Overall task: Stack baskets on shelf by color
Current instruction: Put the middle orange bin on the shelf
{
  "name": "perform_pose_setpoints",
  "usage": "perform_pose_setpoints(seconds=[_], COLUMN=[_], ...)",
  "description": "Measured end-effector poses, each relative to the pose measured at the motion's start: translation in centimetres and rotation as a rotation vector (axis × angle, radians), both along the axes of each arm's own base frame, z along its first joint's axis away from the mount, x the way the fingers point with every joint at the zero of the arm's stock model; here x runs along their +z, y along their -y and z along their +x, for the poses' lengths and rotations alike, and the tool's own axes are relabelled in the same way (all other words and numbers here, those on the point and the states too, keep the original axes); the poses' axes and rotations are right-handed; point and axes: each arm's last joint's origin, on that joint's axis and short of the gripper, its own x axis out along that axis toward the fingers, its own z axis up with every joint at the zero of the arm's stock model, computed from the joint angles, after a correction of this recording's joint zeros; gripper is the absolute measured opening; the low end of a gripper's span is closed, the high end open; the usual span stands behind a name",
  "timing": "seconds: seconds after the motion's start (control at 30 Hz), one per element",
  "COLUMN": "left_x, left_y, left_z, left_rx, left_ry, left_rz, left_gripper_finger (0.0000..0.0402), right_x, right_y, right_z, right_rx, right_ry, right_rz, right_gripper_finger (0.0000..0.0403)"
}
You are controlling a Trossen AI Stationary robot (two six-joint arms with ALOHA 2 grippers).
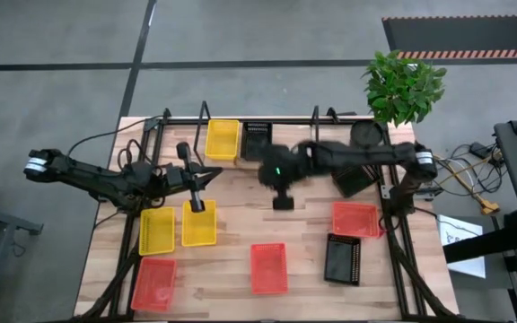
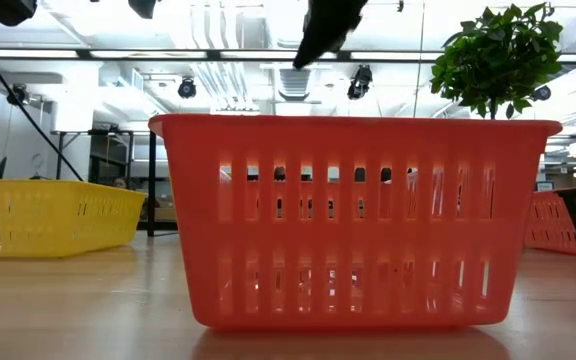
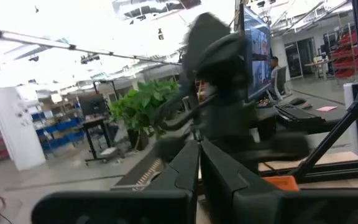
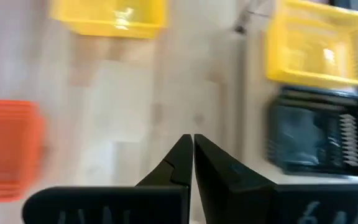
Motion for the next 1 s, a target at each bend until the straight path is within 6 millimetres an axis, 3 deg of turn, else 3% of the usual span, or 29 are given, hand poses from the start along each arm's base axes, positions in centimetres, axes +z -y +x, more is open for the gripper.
perform_pose_setpoints(seconds=[0.3, 0.43, 0.6, 0.83, 1.0], left_x=[-0.5, -0.5, -0.6, -0.6, -0.7], left_y=[0.3, 0.4, 0.4, 0.4, 0.5], left_z=[0.2, 0.2, 0.2, 0.1, 0.1], left_rx=[-0.027, -0.031, -0.032, -0.032, -0.035], left_ry=[-0.019, -0.018, -0.022, -0.017, -0.022], left_rz=[-0.023, -0.023, -0.023, -0.025, -0.025], left_gripper_finger=[0.0001, 0.0001, 0.0001, 0.0001, 0.0001], right_x=[-1.9, -2.8, -4.2, -7.3, -10.0], right_y=[-11.3, -15.0, -18.3, -22.0, -23.3], right_z=[-1.5, -2.4, -2.9, -2.4, -1.8], right_rx=[0.151, 0.115, 0.080, 0.044, -0.008], right_ry=[0.048, 0.061, 0.042, 0.027, -0.014], right_rz=[0.057, 0.077, 0.154, 0.234, 0.257], right_gripper_finger=[0.0009, 0.0009, 0.0036, 0.0143, 0.0203])
